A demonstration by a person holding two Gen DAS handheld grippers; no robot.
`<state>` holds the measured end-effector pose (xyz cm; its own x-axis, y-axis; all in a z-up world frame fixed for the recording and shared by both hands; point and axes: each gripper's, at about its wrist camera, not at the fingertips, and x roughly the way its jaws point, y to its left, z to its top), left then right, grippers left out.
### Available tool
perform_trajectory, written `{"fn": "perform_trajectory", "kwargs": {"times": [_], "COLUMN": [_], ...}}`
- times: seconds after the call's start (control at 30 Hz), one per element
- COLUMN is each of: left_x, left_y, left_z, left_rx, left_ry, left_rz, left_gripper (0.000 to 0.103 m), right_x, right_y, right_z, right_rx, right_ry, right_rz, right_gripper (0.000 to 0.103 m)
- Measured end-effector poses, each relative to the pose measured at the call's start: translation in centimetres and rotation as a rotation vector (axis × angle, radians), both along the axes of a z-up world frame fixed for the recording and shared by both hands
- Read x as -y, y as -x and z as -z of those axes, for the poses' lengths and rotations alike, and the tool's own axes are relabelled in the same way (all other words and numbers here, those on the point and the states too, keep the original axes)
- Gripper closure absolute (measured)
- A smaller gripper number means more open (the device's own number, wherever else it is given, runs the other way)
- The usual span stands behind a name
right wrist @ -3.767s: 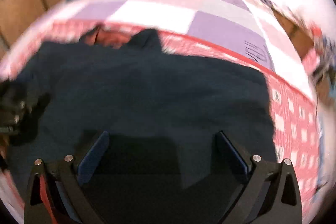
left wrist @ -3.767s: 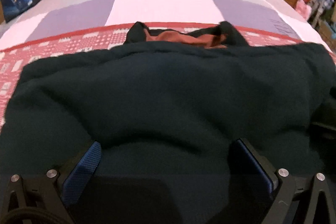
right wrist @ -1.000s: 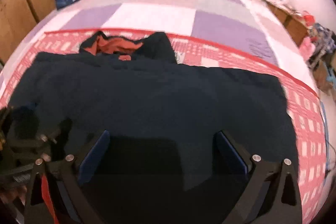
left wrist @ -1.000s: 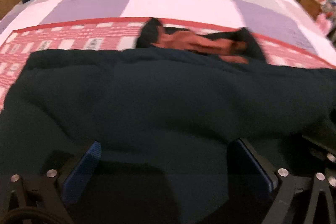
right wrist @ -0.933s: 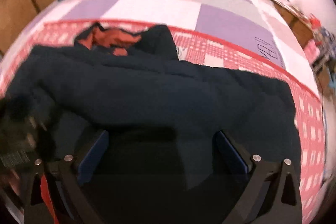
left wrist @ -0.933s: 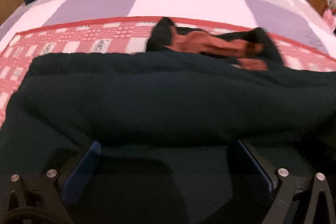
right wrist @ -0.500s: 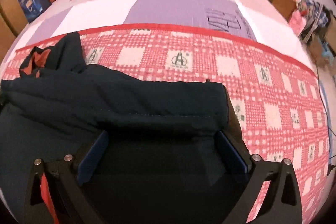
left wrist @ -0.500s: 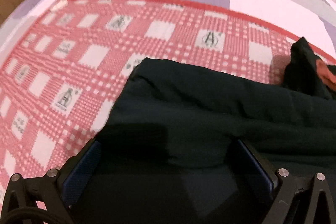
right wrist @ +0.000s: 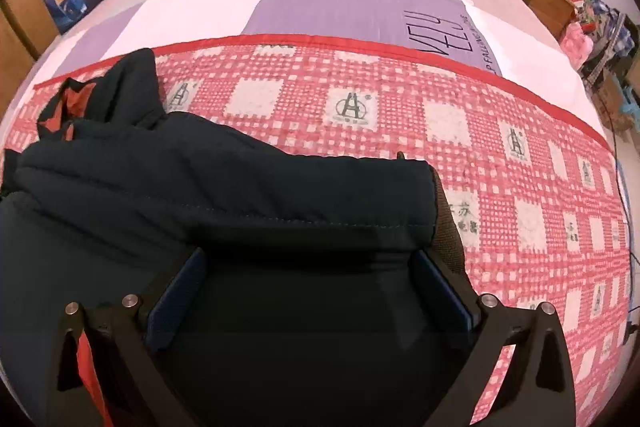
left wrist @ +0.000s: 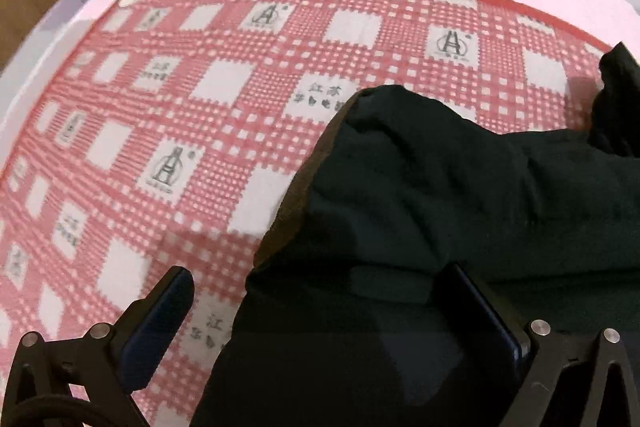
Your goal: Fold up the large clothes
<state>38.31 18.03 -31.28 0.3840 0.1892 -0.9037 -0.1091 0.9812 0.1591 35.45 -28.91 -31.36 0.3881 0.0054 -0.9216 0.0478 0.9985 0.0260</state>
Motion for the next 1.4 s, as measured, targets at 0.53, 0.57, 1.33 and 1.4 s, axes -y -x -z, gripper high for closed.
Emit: {"fn": "perform_trajectory", "kwargs": {"times": [0.53,0.57,1.33,1.4], "left_x": [0.1,0.0,-1.1,-3.1], "left_y": [2.6,2.8,16.1,16.4], "left_z": [-1.9,-2.1,-3.1,-3.8], "left_rx": [0.053,0.052,0.142,0.112], "left_ry": [-0.077,-0.073,0.034,-0.008], "left_rz": [0.058,0.056,0.097,0.020], "left_gripper": [0.000,0.000,0.000,0.000], "right_x": [0.6,1.0,6.2,9.9], "right_y": [1.0,1.3,16.3,17.3], "right_z": [-1.1,-1.4,-3.0,-3.1], "right_rx": [0.021,0.032,0.090,0.055], "right_ry": [-0.029,-0.048,0.039,0.013], "right_rz": [0.023,0.028,0.209,0.308], "right_gripper": [0.000,0.001,0.000,0.000]}}
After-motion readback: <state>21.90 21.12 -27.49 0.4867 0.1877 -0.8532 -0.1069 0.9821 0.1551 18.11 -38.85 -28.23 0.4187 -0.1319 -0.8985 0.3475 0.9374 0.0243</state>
